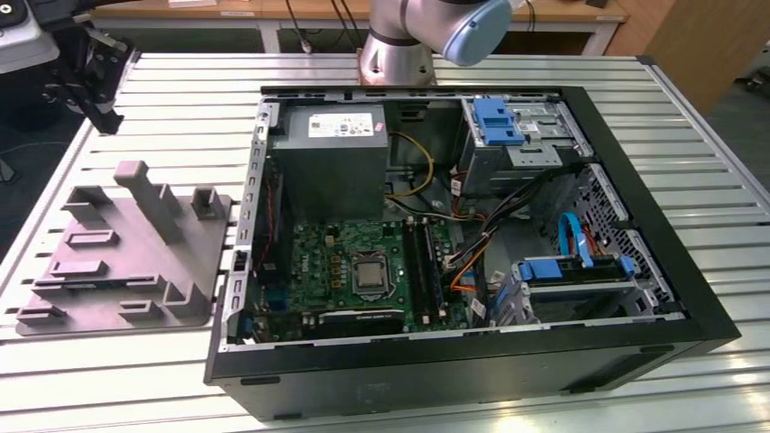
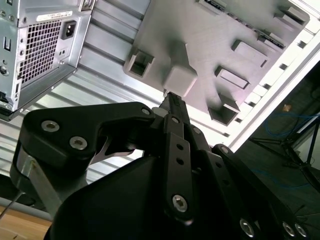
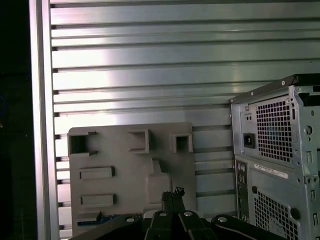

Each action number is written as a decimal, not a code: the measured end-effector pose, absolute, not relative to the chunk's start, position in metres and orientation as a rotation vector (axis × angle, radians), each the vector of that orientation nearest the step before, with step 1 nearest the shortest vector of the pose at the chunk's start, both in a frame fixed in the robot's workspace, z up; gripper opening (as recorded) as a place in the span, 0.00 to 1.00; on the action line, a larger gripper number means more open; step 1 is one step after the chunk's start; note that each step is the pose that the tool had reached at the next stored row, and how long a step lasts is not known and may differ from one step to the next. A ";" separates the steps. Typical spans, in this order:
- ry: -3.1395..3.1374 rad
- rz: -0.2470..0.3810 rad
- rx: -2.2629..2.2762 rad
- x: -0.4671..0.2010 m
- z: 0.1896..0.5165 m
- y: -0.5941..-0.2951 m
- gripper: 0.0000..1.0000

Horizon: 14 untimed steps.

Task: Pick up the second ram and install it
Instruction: 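Reach for the second ram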

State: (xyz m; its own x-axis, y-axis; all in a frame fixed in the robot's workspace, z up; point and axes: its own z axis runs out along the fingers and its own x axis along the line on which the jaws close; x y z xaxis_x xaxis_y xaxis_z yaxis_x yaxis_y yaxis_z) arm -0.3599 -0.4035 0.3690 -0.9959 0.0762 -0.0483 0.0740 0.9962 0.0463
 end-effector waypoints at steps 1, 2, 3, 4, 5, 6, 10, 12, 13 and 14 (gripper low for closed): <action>3.089 0.069 0.116 -0.361 0.369 -0.404 0.10; 3.089 0.069 0.116 -0.362 0.369 -0.404 0.10; 3.089 0.069 0.116 -0.363 0.368 -0.404 0.10; 3.089 0.069 0.116 -0.364 0.368 -0.404 0.10; 3.089 0.069 0.116 -0.365 0.368 -0.404 0.10; 3.089 0.069 0.116 -0.367 0.367 -0.404 0.10; 3.089 0.069 0.116 -0.370 0.366 -0.405 0.10; 3.089 0.069 0.116 -0.372 0.365 -0.405 0.10; 3.089 0.069 0.116 -0.373 0.364 -0.406 0.10; 3.089 0.069 0.116 -0.374 0.364 -0.406 0.10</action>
